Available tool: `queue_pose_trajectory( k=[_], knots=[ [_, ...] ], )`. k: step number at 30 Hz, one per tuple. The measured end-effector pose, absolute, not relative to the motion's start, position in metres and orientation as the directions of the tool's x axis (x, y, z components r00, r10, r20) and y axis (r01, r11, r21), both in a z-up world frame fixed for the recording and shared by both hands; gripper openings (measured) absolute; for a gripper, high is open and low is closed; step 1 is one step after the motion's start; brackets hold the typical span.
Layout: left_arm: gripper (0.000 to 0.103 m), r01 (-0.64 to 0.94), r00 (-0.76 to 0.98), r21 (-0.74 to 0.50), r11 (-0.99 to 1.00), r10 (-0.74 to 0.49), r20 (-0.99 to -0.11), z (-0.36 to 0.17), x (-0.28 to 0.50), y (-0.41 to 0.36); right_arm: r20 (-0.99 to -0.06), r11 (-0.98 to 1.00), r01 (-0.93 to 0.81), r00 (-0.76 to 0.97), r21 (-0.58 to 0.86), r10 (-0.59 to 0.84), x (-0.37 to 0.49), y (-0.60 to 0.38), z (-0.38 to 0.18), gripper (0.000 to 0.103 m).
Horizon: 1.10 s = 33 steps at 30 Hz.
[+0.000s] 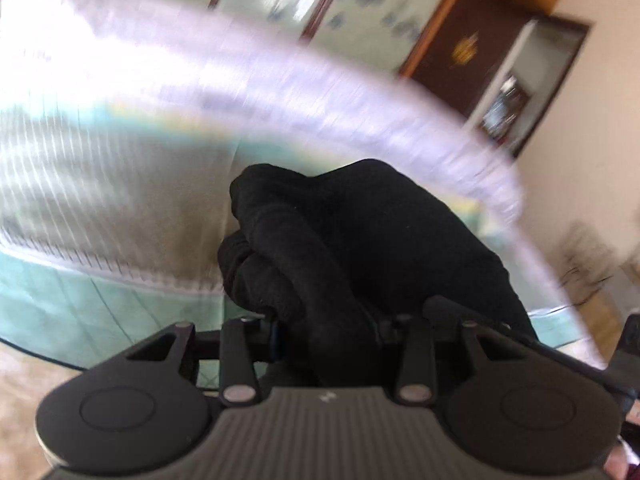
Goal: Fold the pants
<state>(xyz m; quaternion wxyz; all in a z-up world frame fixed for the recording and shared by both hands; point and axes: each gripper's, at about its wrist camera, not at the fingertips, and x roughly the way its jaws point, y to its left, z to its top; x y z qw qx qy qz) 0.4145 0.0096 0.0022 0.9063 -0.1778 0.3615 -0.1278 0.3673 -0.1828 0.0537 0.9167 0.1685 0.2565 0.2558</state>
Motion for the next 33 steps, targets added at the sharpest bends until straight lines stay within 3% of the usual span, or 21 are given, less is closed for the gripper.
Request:
queue_pose_trajectory(
  k=[1, 2, 3, 4, 9, 12, 20, 25, 33],
  knots=[
    [0.044, 0.077, 0.697, -0.409, 0.909, -0.342, -0.63, -0.015, 0.423, 0.01, -0.455, 0.825, -0.317, 0.714, 0.468, 0.532, 0.386, -0.184, 0.029, 0.052],
    [0.05, 0.079, 0.734, -0.429, 0.9, -0.344, -0.586, -0.025, 0.421, 0.01, -0.512, 0.835, -0.24, 0.696, 0.494, 0.503, 0.395, -0.187, 0.006, 0.058],
    [0.051, 0.08, 0.753, -0.439, 0.895, -0.343, -0.561, -0.028, 0.417, 0.011, -0.493, 0.805, -0.193, 0.704, 0.561, 0.512, 0.394, -0.196, -0.008, 0.077],
    [0.051, 0.077, 0.76, -0.441, 0.894, -0.339, -0.555, -0.03, 0.414, 0.011, -0.459, 0.767, -0.193, 0.702, 0.613, 0.544, 0.392, -0.201, -0.013, 0.078],
    [0.053, -0.042, 0.742, -0.44, 0.897, -0.267, -0.615, 0.011, 0.364, 0.019, -0.474, 0.828, -0.182, 0.746, 0.53, 0.467, 0.352, -0.207, 0.023, 0.08],
    [0.054, -0.047, 0.754, -0.345, 0.938, -0.193, -0.628, 0.04, 0.285, 0.012, -0.501, 0.882, -0.145, 0.777, 0.448, 0.382, 0.28, -0.218, 0.054, 0.08],
    [0.073, -0.009, 0.654, -0.217, 0.976, -0.158, -0.74, 0.064, 0.096, -0.015, -0.573, 0.885, -0.121, 0.721, 0.45, 0.39, 0.052, -0.224, 0.064, 0.081],
    [0.081, -0.009, 0.667, -0.176, 0.984, -0.125, -0.734, 0.071, 0.013, -0.027, -0.64, 0.887, -0.008, 0.69, 0.461, 0.338, -0.028, -0.223, 0.056, 0.083],
    [0.09, -0.006, 0.704, -0.096, 0.995, -0.064, -0.707, 0.068, -0.06, -0.044, -0.582, 0.908, -0.041, 0.756, 0.416, 0.3, -0.08, -0.226, 0.077, 0.083]
  ],
)
